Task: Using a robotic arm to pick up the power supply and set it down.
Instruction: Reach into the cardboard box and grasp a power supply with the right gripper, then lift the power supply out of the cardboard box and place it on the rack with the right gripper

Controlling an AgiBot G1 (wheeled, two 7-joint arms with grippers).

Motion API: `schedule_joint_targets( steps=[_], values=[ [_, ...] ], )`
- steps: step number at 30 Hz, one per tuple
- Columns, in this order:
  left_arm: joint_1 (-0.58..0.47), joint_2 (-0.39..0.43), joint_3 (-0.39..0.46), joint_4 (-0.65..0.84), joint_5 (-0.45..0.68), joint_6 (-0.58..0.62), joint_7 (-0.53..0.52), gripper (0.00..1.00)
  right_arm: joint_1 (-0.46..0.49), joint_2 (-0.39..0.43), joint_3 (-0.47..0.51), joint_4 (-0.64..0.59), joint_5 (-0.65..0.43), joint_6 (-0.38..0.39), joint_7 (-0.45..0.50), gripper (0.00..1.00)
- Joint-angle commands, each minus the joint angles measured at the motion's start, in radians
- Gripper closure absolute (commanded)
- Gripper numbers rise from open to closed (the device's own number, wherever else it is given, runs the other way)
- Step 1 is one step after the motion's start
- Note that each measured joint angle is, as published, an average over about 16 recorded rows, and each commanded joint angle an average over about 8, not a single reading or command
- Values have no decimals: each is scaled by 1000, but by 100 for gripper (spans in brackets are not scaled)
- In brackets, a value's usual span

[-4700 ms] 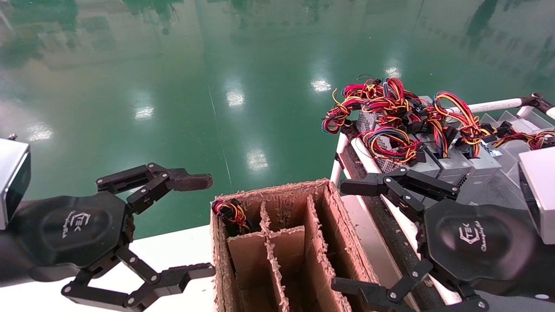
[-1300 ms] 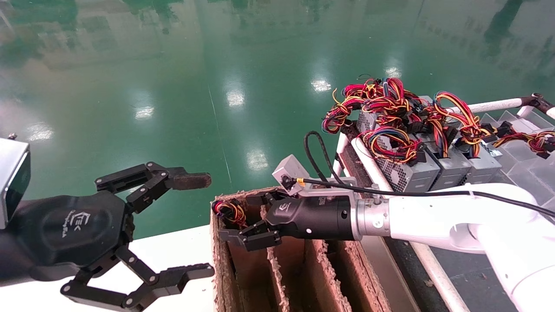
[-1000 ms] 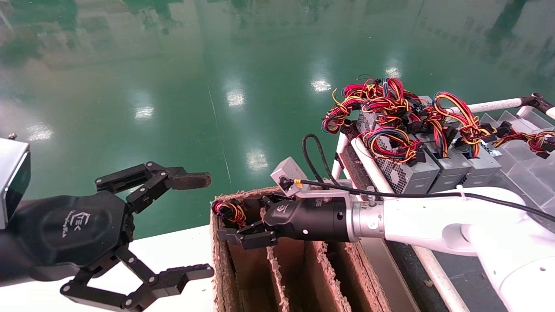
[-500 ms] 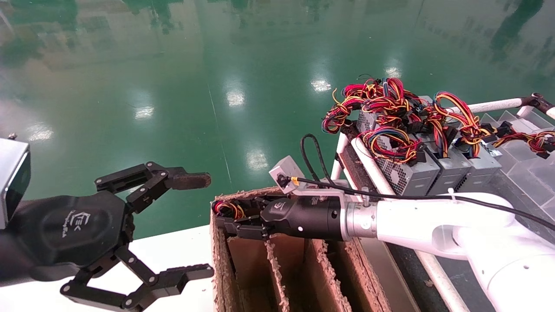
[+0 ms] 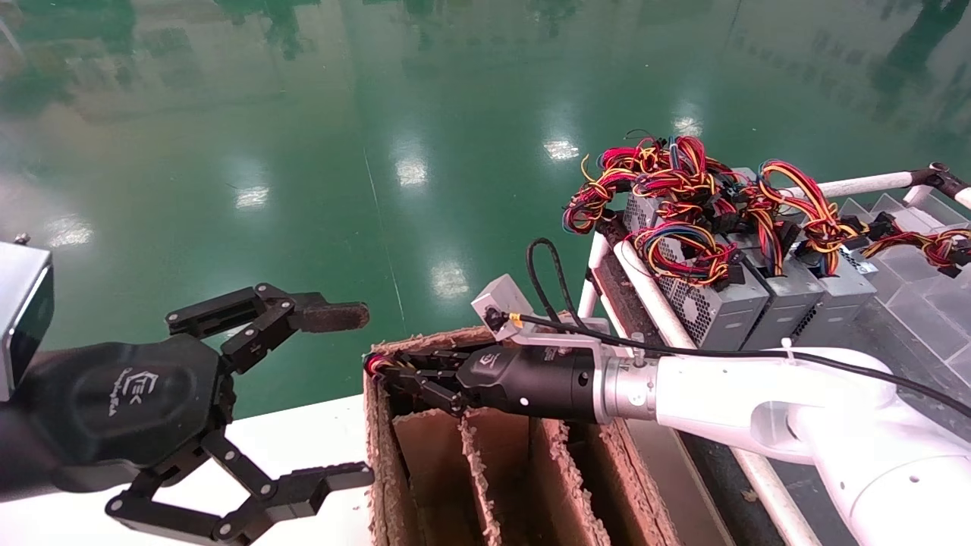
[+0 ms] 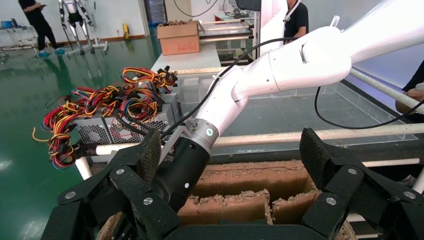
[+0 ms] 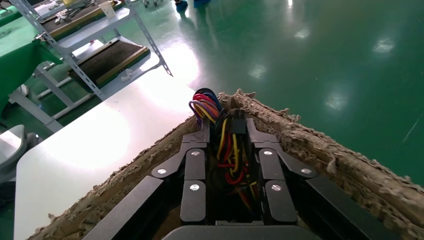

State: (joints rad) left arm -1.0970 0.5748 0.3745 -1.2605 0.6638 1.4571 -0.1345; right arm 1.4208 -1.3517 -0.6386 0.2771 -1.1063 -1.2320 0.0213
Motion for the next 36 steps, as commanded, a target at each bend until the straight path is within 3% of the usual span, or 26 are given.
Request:
schedule_joint_targets(
  steps=[1, 13, 22, 36],
  values=[
    [0, 0, 0, 0, 0, 0, 0, 0, -2, 0, -3, 4, 8, 4, -8, 100],
    [0, 0, 0, 0, 0, 0, 0, 0, -1, 11, -16, -6, 55, -21, -18, 100],
    [0, 0, 0, 0, 0, 0, 0, 0, 28, 38, 10, -24, 108, -83, -34, 100],
    [0, 0, 0, 0, 0, 0, 0, 0, 115, 159, 95, -2, 226, -198, -22, 100]
  ],
)
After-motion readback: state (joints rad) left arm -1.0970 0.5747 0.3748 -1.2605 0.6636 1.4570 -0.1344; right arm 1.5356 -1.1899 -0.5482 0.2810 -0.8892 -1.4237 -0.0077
